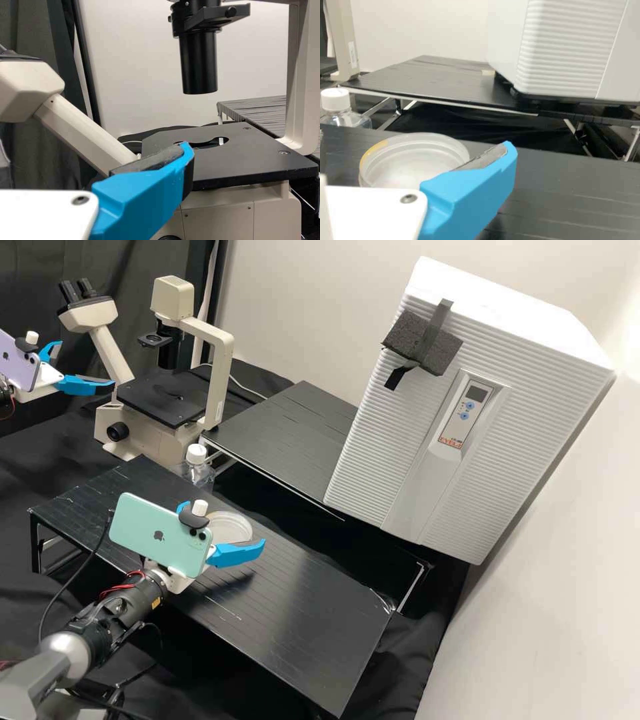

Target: Open the petri dish lid.

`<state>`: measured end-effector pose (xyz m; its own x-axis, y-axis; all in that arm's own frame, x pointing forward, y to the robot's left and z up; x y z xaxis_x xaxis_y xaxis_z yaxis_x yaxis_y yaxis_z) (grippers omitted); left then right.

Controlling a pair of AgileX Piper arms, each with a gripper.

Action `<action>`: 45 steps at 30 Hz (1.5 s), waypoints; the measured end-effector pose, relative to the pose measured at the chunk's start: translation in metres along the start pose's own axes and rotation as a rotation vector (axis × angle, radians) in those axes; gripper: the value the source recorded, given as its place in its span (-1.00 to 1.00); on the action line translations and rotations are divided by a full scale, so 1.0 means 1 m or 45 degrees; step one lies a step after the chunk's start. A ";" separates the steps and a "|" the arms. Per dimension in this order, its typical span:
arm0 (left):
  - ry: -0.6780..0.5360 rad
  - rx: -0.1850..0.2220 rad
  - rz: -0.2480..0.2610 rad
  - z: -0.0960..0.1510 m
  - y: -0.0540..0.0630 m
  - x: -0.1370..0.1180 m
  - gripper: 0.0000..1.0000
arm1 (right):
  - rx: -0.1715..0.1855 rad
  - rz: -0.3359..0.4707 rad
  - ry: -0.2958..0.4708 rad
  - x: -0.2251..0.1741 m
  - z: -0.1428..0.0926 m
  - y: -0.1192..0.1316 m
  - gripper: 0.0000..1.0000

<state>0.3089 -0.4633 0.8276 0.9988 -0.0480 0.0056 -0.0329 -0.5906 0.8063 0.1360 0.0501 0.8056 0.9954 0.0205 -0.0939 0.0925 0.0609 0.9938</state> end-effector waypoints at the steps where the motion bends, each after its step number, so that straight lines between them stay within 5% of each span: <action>1: 0.000 0.000 0.000 0.000 0.000 0.000 1.00 | 0.004 -0.005 -0.004 0.000 0.000 -0.001 1.00; 16: 0.000 0.000 0.000 0.000 0.000 0.000 1.00 | 0.011 0.035 -0.041 0.010 -0.005 -0.017 1.00; 17: 0.000 0.000 0.000 0.000 0.000 0.000 1.00 | 0.007 0.040 -0.043 0.010 -0.005 -0.018 -1.00; 45: 0.000 0.000 0.000 0.000 0.000 0.000 1.00 | -0.003 0.089 -0.069 0.013 -0.001 -0.013 -1.00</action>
<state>0.3089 -0.4633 0.8276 0.9988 -0.0480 0.0056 -0.0329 -0.5906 0.8063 0.1481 0.0506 0.7911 0.9993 -0.0296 -0.0207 0.0226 0.0636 0.9977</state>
